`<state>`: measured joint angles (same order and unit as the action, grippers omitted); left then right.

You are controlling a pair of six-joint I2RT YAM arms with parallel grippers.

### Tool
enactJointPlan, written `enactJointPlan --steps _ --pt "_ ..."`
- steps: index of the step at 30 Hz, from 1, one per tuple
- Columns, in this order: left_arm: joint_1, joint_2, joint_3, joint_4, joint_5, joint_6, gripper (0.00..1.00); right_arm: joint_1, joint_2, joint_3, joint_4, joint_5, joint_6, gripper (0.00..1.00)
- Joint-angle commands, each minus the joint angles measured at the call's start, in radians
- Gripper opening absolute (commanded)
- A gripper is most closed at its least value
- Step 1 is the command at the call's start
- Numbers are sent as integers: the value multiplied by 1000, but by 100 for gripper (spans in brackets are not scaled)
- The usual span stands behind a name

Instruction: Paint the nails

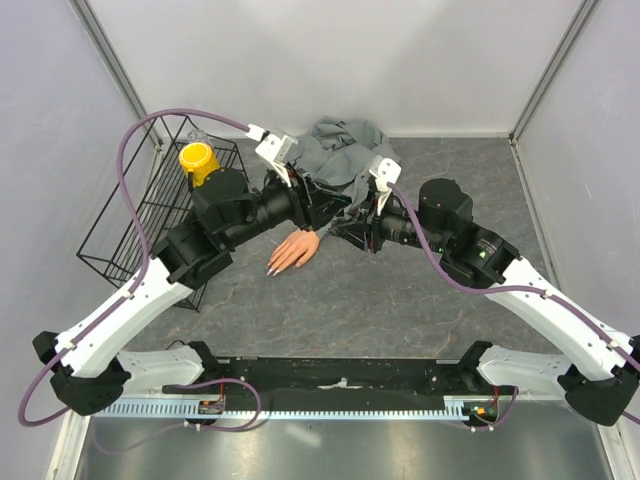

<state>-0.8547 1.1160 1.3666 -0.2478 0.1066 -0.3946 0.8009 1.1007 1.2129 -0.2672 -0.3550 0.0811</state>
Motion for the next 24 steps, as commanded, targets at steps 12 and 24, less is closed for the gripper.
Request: enactJointPlan --steps 12,24 --pt "18 51 -9 151 699 102 2 0 -107 -7 120 -134 26 0" --pt "155 167 38 275 1134 -88 15 3 -186 -86 365 -669 222 0"
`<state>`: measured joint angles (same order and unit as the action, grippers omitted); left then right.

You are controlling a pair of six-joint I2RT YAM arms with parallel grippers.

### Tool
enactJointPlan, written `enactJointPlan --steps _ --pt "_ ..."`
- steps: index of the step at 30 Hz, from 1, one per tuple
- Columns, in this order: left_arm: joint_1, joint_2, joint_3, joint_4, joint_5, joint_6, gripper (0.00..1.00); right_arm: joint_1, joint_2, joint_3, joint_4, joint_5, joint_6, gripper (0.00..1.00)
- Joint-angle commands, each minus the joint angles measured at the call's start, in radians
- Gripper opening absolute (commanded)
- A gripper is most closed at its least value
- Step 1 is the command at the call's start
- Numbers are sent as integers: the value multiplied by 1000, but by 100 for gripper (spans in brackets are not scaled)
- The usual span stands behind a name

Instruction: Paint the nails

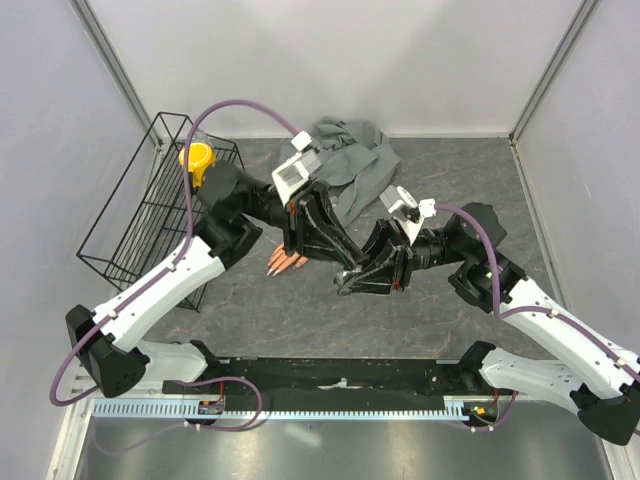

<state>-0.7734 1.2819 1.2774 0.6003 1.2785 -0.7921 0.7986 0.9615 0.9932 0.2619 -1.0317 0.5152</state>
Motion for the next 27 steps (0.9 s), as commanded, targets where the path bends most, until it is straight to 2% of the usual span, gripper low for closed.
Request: enactJointPlan --steps 1,2,4,5,7,9,10,12,13,15,21,27 --pt "74 -9 173 -731 -235 426 24 2 -52 142 -226 53 -257 0" --pt "74 -18 210 -854 -319 515 43 -4 -50 153 -258 132 -282 0" --pt "75 -73 215 -896 -523 551 58 -4 -38 168 -332 198 -313 0" --pt "75 -91 203 -902 -571 554 69 -4 -33 174 -360 264 -346 0" --pt "75 -148 186 -893 -675 548 75 -4 -12 192 -406 349 -368 0" --pt "74 -187 152 -869 -753 507 75 -2 5 203 -429 474 -399 0" --pt "72 -217 140 -863 -843 490 75 -4 19 217 -447 513 -405 0" --pt "69 -239 103 -844 -936 424 63 -4 37 234 -466 625 -412 0" --pt "65 -253 94 -843 -1025 375 59 -4 52 248 -472 657 -411 0" --pt "51 -257 73 -829 -1077 355 54 -4 66 266 -472 706 -406 0" --pt "-105 -205 83 -789 -1316 421 49 -4 82 292 -472 768 -397 0" --pt "-171 -128 111 -761 -1358 456 48 -4 85 286 -472 768 -397 0"
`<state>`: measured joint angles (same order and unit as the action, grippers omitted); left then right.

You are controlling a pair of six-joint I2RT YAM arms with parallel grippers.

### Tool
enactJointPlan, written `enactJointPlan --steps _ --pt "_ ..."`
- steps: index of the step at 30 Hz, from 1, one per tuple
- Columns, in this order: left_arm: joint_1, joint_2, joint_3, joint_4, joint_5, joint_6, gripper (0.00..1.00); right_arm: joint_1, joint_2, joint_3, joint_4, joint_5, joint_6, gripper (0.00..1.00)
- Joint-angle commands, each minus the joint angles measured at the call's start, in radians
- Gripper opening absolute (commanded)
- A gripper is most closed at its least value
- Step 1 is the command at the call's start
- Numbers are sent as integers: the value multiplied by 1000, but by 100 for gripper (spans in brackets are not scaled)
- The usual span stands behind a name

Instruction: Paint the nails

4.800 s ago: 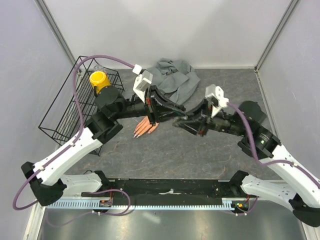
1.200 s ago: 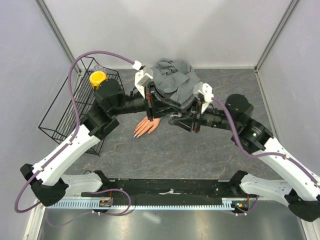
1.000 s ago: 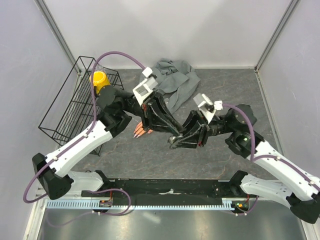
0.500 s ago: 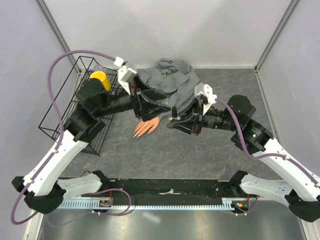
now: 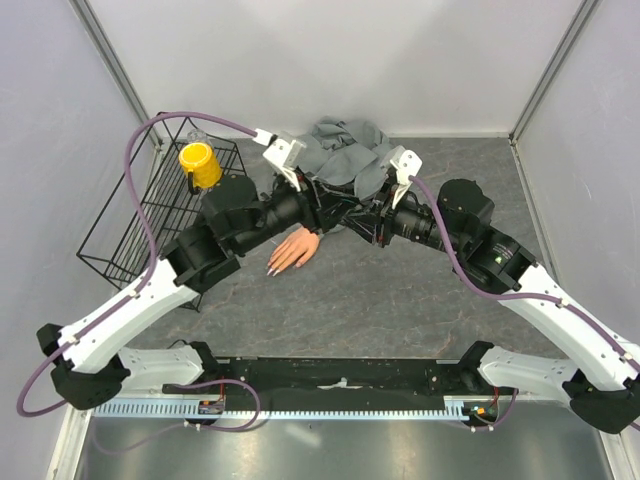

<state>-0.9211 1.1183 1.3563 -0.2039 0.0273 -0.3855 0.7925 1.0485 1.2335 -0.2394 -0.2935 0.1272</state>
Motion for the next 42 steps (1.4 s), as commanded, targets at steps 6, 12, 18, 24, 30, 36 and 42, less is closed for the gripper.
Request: enactJointPlan --steps 6,12,18,24,30,36,42 --pt "-33 54 24 61 -86 65 31 2 -16 40 28 19 -12 0" --pt "-16 43 0 135 377 157 2 2 -44 11 38 -164 -43 0" --pt "105 107 -21 306 1236 -71 2 4 -88 -104 289 -819 85 0" --pt "136 46 -16 281 1144 -20 8 1 -117 -147 381 -788 166 0" --pt "136 -64 31 26 648 74 71 -3 -104 -62 120 -469 29 0" --pt "131 -117 6 35 298 -1 65 -3 -64 1 37 -207 -20 0" --pt "97 -88 -11 95 181 -23 54 -3 -36 37 22 -87 -34 0"
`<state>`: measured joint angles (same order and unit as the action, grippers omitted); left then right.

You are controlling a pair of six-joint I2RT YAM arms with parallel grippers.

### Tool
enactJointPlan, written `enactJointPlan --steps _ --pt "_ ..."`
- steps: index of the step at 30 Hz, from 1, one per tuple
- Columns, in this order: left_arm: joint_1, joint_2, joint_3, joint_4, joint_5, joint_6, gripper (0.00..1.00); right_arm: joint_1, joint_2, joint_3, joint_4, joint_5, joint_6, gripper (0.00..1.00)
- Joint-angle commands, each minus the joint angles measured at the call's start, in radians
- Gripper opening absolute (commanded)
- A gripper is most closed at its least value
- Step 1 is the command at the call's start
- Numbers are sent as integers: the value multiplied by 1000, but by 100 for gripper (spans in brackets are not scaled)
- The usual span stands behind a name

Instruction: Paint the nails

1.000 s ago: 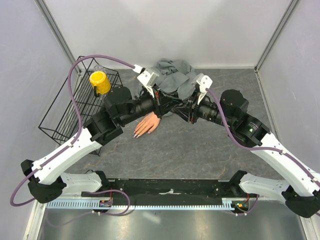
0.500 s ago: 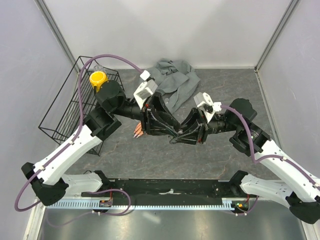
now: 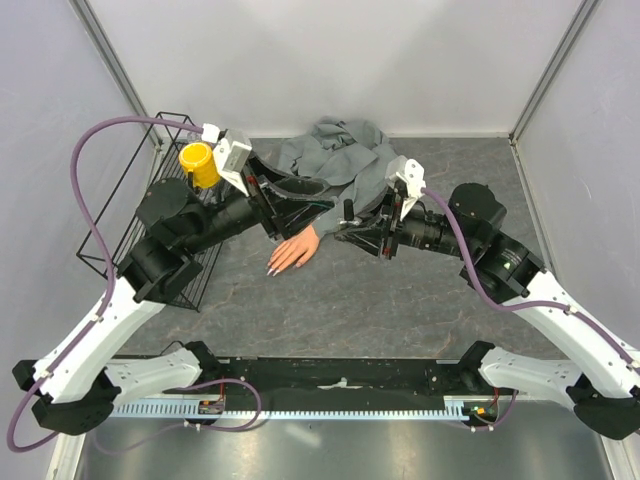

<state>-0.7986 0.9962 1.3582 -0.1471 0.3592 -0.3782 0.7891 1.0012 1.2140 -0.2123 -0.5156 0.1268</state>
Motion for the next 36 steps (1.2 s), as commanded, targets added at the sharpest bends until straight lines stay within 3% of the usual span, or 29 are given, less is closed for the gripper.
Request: enactJointPlan --steps 1,11,16,17,18,19,21,22,24,25,27,28,29,30,32,33,34,35,36 --pt "-33 51 -11 44 -158 -27 54 1 16 58 -7 140 -35 0" --pt "-99 127 10 54 -200 21 52 2 17 59 -13 154 -41 0" --pt "-97 142 10 55 -131 25 24 2 17 58 -13 147 -44 0" --pt "-96 150 15 63 -55 22 21 1 16 58 -15 146 -44 0" --pt "-90 166 19 66 7 19 8 2 16 58 -13 138 -42 0" --pt "-77 177 24 76 191 15 4 2 11 59 -13 129 -42 0" --pt "-22 231 19 206 459 -77 2 1 2 55 -12 70 -47 0" --pt "-7 255 12 287 730 -135 2 2 -7 48 -7 31 -53 0" --pt "2 320 -34 704 935 -426 2 2 -22 32 7 -220 -65 0" --pt "2 334 -91 888 1037 -702 2 1 -29 19 66 -354 -58 0" --pt "4 367 -119 1394 1087 -937 2 1 -48 -67 256 -627 164 0" --pt "6 387 -111 1466 1115 -1049 2 2 -56 -108 541 -655 275 0" --pt "7 389 -105 1468 1123 -1057 2 1 -61 -137 651 -672 387 0" --pt "12 384 -102 1399 1123 -1042 2 1 -67 -145 697 -685 434 0" --pt "28 335 -96 1220 1101 -858 2 1 -72 -111 511 -660 319 0" --pt "35 311 -85 811 1086 -729 2 1 -78 -72 350 -637 192 0" --pt "51 282 -20 567 1002 -377 6 1 -81 -65 320 -589 176 0" --pt "52 239 28 291 923 -188 23 -1 -85 -65 306 -568 168 0" --pt "49 220 73 117 829 -47 33 -1 -88 -56 259 -548 131 0"
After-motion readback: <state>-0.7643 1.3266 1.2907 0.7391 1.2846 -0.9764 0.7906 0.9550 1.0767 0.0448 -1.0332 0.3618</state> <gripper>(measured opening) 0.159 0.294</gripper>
